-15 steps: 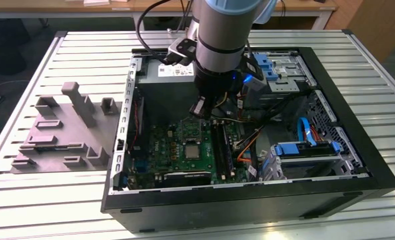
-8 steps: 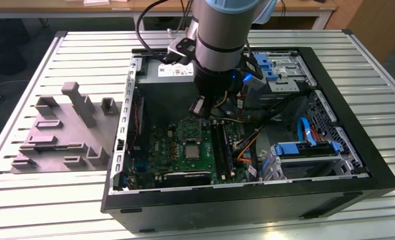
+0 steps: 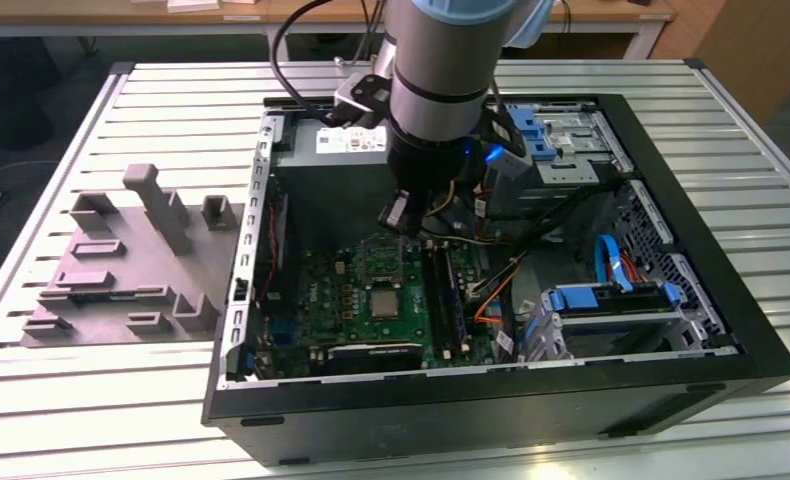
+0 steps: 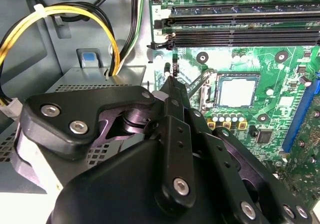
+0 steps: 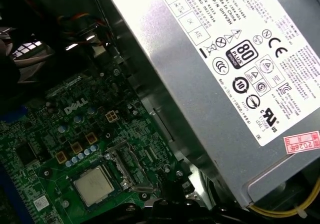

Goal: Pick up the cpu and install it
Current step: 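Close the cpu cover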

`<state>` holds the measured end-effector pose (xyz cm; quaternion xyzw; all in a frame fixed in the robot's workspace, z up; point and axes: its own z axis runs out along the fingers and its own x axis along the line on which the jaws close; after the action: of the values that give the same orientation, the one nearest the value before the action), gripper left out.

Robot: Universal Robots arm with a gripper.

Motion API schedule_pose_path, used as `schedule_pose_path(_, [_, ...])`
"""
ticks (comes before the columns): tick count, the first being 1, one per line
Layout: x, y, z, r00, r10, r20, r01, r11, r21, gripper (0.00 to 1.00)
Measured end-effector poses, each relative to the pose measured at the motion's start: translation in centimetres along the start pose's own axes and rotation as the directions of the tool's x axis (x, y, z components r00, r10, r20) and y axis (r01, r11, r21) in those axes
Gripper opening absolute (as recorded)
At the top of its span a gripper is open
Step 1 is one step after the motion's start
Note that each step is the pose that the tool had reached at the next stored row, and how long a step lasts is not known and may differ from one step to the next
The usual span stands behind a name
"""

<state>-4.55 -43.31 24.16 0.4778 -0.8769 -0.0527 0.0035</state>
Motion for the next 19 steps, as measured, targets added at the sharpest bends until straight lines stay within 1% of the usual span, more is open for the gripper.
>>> schedule_pose_path(9, [0.02,0.12,-0.08,0.9998,-0.020,-0.0020,0.020,0.9998,-0.0009,0.11])
schedule_pose_path(19, [0.00,0.15,-0.31,0.9997,-0.024,-0.0022,0.024,0.9997,-0.0011,0.11])
